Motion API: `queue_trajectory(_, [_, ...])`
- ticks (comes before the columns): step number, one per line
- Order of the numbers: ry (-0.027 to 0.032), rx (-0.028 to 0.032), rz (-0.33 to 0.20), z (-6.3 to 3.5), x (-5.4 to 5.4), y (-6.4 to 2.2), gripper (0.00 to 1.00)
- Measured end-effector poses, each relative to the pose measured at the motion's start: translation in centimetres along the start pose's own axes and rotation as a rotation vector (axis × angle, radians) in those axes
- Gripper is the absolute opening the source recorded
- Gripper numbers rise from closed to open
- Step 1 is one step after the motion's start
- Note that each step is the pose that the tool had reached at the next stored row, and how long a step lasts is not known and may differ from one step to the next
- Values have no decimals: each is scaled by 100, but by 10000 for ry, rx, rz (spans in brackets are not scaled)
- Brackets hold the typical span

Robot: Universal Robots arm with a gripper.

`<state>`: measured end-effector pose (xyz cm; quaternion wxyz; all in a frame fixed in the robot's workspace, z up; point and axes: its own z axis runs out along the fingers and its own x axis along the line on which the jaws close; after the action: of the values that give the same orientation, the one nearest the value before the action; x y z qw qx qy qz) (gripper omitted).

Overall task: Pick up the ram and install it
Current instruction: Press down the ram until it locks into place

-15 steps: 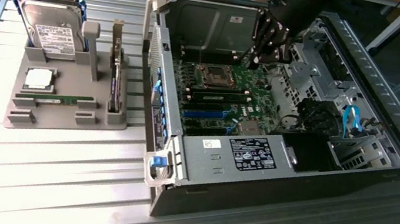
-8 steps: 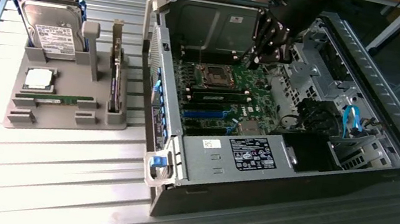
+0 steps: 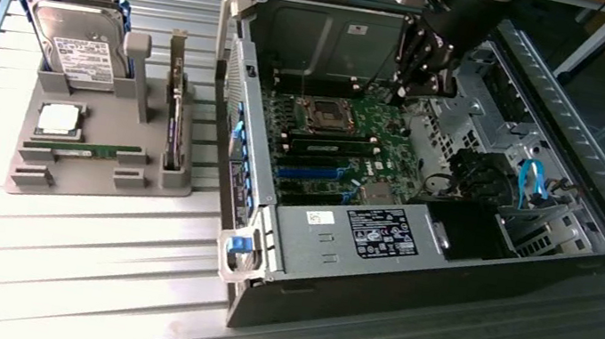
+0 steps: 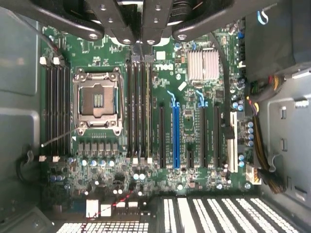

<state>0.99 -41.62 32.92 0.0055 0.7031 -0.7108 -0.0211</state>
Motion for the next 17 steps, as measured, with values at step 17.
queue_trajectory(17, [0, 0, -1, 141, 2, -128, 10])
